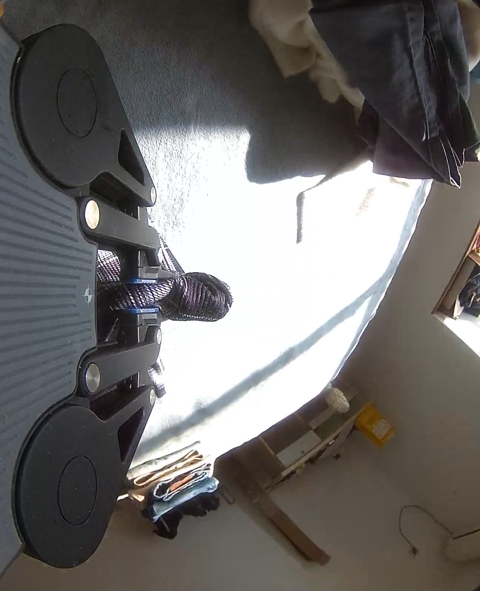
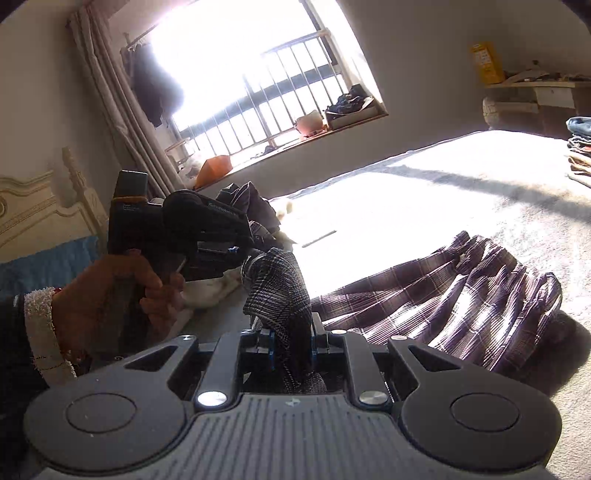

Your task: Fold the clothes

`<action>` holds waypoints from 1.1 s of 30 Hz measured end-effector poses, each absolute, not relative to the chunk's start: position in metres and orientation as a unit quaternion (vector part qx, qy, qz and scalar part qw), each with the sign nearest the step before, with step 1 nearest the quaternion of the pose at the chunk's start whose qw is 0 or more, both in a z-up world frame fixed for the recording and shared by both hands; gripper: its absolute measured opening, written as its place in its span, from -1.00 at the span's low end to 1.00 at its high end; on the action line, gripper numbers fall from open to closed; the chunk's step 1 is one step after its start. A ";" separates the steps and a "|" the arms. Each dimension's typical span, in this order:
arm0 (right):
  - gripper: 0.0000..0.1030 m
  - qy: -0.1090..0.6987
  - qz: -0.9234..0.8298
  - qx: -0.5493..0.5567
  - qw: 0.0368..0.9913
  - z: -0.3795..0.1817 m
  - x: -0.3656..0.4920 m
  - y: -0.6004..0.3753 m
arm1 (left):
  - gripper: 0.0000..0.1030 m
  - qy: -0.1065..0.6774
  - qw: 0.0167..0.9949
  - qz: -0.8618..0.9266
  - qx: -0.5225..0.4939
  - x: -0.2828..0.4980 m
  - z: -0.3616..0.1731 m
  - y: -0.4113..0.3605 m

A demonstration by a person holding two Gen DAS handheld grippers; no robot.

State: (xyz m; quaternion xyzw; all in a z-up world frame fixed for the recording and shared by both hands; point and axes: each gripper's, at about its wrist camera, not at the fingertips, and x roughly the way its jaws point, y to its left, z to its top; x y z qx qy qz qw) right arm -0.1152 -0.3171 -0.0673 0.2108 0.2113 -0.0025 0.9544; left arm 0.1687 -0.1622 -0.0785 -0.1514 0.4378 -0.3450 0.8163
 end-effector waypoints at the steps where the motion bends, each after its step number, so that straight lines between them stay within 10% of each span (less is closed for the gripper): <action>1: -0.68 0.204 -0.018 0.217 0.954 -0.069 -0.117 -0.328 | -0.83 0.435 0.817 -0.351 -0.141 0.167 -0.077 -0.182; 16: -0.68 0.191 -0.166 0.401 0.880 -0.132 -0.129 -0.456 | -0.83 0.429 0.799 -0.421 0.023 0.140 -0.102 -0.355; 19: -0.67 0.203 -0.182 0.454 0.848 -0.150 -0.133 -0.469 | -0.34 0.432 0.787 -0.439 0.042 0.137 -0.109 -0.373; 33: -0.64 0.164 -0.186 0.595 0.765 -0.187 -0.147 -0.494 | 0.07 0.402 0.783 -0.470 -0.072 0.122 -0.059 -0.203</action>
